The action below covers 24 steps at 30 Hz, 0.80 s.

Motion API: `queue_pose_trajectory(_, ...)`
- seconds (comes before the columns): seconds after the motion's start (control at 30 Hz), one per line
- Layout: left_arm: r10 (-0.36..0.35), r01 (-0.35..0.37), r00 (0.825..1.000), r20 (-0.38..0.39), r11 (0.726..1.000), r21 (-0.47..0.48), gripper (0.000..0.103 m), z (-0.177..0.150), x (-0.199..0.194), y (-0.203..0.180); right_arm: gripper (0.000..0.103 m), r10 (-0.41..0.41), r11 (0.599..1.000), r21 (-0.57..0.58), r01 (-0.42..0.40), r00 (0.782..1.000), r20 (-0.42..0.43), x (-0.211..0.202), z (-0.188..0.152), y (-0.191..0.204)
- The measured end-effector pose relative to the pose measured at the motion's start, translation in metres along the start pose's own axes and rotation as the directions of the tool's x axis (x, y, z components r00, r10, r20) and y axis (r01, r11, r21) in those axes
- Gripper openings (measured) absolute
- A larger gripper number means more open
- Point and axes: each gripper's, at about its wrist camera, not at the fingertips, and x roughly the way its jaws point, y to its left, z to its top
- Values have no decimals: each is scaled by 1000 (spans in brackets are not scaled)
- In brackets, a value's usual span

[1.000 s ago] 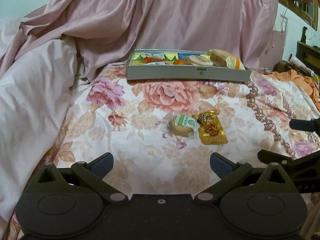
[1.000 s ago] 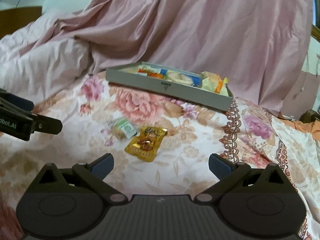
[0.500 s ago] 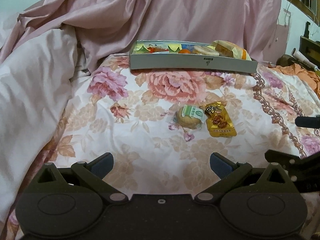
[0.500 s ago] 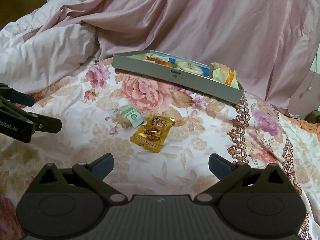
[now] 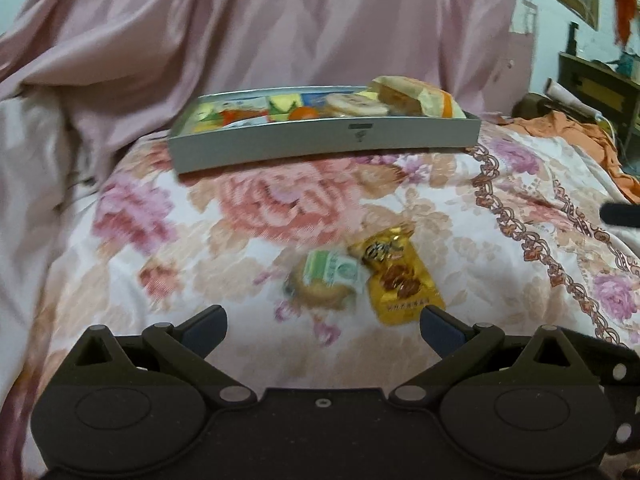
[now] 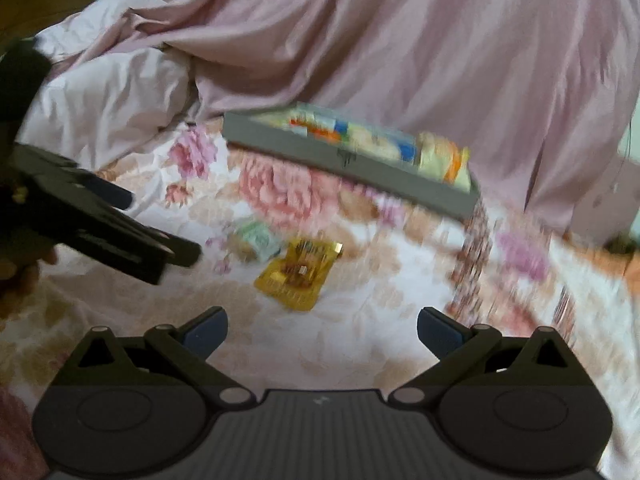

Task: Organize snacks
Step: 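Move both grippers toward the pastry pack and yellow duck-snack pack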

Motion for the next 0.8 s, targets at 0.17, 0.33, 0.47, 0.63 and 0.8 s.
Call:
queue_pose_trajectory(0.17, -29, 29, 1000, -8, 999, 41, 102, 14, 31, -4, 103, -42, 980, -195, 49, 998, 40, 18, 1, 8)
queue_pose_trajectory(0.33, -22, 25, 999, -31, 996, 89, 102, 22, 61, -3, 103, 34, 976, -216, -38, 999, -22, 53, -7, 13)
queue_pose_trajectory(0.47, -15, 21, 998, -60, 994, 104, 102, 27, 79, 2, 103, 94, 984, -145, -100, 994, -53, 79, -9, 16)
queue_pose_trajectory(0.63, -66, 76, 994, -91, 991, 112, 102, 30, 91, 8, 103, 102, 989, -105, -107, 994, -45, 108, -9, 24)
queue_pose_trajectory(0.8, -103, 117, 988, -118, 986, 121, 97, 33, 103, 13, 103, 78, 996, -27, -81, 994, -72, 134, -5, 23)
